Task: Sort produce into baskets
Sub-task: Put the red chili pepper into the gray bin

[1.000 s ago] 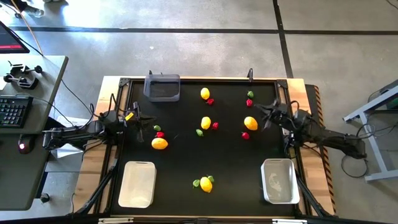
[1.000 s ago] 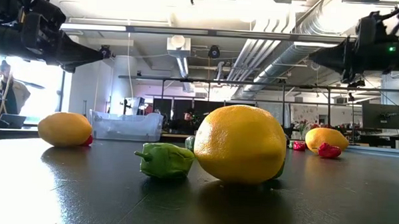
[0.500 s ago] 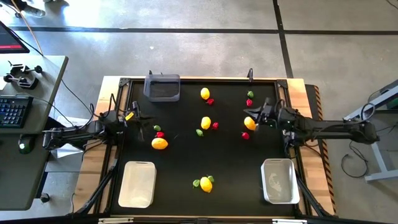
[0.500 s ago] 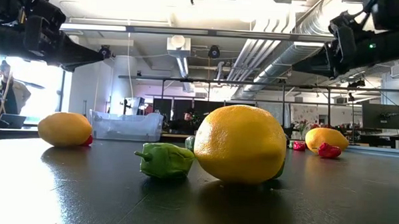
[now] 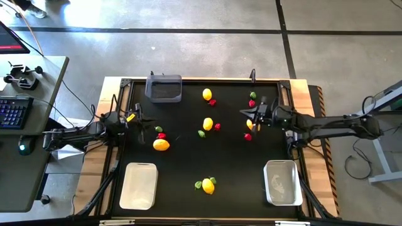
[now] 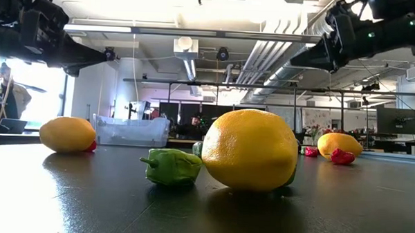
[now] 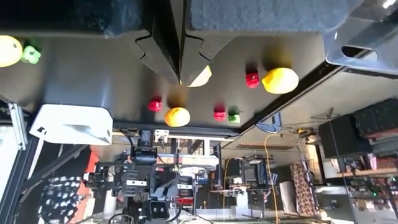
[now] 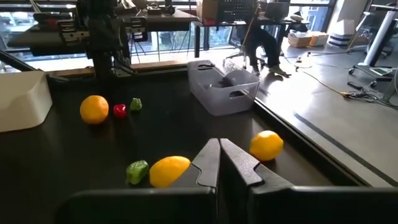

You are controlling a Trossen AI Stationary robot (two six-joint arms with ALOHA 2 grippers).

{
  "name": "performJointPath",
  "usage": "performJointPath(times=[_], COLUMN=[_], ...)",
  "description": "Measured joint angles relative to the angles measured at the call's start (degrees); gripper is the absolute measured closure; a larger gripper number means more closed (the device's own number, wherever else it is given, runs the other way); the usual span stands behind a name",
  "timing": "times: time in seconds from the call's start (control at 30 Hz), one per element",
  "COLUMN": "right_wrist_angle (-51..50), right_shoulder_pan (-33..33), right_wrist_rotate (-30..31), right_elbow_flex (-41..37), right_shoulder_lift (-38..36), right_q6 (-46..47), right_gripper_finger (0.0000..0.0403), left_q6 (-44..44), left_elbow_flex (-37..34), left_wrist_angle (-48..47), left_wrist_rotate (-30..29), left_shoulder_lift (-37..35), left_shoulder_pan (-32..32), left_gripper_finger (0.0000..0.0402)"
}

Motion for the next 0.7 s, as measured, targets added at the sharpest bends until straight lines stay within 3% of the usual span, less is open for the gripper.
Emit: performJointPath(times=[0.13,0.47,0.7], right_wrist_angle=[0.0,1.4,1.3], right_shoulder_pan=[1.3,4.6,9.3], right_wrist_rotate=[0.0,1.9,1.6], right_elbow_flex=[1.8,8.2,14.7], right_shoulder_lift=[3.7,19.3,31.5], right_q6=[0.1,6.0,6.6], right_gripper_finger=[0.037,0.0235,0.0192], left_q6=[-0.5,1.4,1.5], left_elbow_flex=[0.0,0.0,0.0], left_wrist_angle=[-0.5,1.2,1.1], left_wrist_rotate=[0.6,0.7,0.7], left_shoulder_lift=[0.0,0.0,0.0], left_shoulder_pan=[0.0,0.0,0.0], left_gripper_finger=[0.0401,0.0402,0.0401])
